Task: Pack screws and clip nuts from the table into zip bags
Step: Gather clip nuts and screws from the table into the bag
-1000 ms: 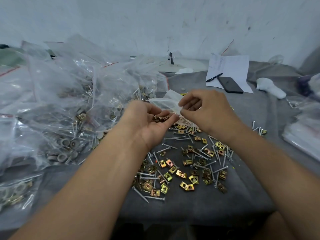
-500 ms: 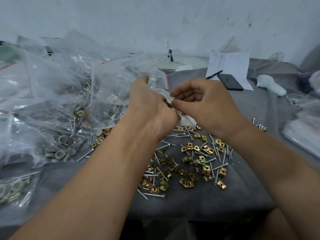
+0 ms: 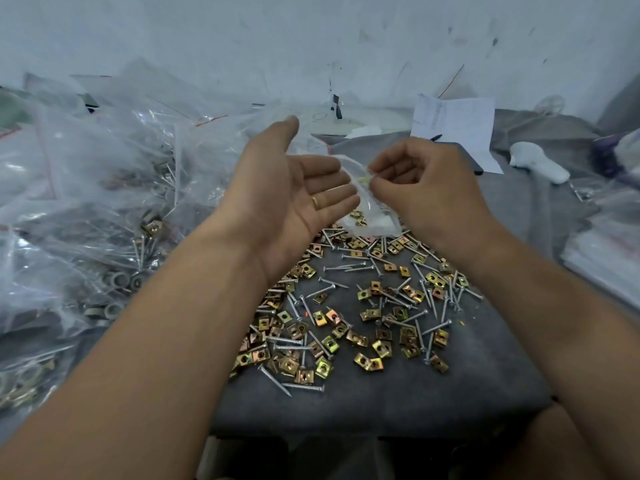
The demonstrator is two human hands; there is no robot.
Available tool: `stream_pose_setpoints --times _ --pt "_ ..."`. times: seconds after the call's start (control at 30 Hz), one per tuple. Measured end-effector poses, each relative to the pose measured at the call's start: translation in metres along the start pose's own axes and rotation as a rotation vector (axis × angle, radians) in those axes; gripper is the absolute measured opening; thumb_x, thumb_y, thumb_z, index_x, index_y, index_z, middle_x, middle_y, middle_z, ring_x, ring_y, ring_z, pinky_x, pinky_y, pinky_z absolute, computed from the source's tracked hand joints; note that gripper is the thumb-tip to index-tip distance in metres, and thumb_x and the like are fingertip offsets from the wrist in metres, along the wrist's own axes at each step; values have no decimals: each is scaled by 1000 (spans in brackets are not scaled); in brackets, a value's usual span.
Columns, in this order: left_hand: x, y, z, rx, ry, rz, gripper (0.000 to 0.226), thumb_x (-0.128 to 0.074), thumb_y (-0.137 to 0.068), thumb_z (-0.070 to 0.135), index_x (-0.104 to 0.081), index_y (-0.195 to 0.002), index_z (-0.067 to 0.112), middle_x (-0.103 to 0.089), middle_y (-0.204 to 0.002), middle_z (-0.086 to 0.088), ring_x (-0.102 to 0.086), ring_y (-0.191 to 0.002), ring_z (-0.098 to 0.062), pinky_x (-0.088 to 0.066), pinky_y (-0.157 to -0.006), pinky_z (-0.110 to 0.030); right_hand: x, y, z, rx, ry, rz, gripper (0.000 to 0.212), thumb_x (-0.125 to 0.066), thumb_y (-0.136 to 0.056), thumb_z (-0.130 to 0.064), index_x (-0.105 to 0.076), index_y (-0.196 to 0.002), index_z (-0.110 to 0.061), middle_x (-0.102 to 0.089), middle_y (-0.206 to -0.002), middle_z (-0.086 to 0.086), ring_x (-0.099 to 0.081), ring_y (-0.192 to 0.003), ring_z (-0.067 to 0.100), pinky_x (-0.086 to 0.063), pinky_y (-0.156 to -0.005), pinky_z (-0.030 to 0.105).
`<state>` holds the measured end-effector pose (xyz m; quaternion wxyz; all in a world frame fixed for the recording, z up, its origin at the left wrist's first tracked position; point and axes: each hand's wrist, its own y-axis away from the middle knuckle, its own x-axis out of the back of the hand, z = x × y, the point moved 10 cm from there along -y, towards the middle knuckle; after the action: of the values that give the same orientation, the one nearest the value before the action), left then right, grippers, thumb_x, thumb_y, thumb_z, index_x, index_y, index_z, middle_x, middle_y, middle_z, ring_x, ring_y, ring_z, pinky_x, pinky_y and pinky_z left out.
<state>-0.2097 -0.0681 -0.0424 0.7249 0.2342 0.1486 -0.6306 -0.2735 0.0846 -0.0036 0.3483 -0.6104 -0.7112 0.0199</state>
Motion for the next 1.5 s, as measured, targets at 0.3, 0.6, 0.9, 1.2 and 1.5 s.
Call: stream_pose_setpoints --times 0.3,0.6,0.9,1.2,1.5 --pt "30 6 27 -228 -1341 205 13 -76 -96 32 -83 -89 23 -75 -72 3 -66 -63 -14 -50 -61 -26 36 -5 -2 88 12 220 12 -76 -88 -13 -74 -95 -23 -72 -86 -10 -63 -75 -1 -50 -67 12" --pt "55 4 40 -244 -1316 294 17 -77 -96 28 -81 -80 21 -77 -76 0 -74 -77 -20 -60 -75 -35 79 -9 23 33 -38 447 11 -71 -87 -14 -72 -95 -22 -69 -85 -14 -61 -76 -3 -52 -73 17" --pt "72 9 53 -259 -1280 401 22 -73 -97 23 -80 -77 19 -78 -75 -5 -74 -76 -30 -63 -79 -42 124 18 -4 266 47 924 16 -45 -91 -5 -47 -101 -17 -54 -108 19 -50 -89 12 -47 -84 27" --pt "73 0 54 -312 -1393 423 20 -70 -98 28 -78 -81 25 -74 -76 7 -68 -75 -12 -51 -68 -25 51 -15 30 43 576 -49 19 -62 -92 -5 -64 -90 -24 -62 -94 -4 -57 -82 14 -38 -66 10" --pt "8 -61 52 -464 -1537 247 17 -72 -99 16 -84 -112 17 -81 -107 -3 -62 -73 -5 -47 -75 -18 80 24 61 -391 934 -209 17 -52 -88 -11 -68 -84 -15 -70 -97 12 -63 -90 34 -55 -82 41"
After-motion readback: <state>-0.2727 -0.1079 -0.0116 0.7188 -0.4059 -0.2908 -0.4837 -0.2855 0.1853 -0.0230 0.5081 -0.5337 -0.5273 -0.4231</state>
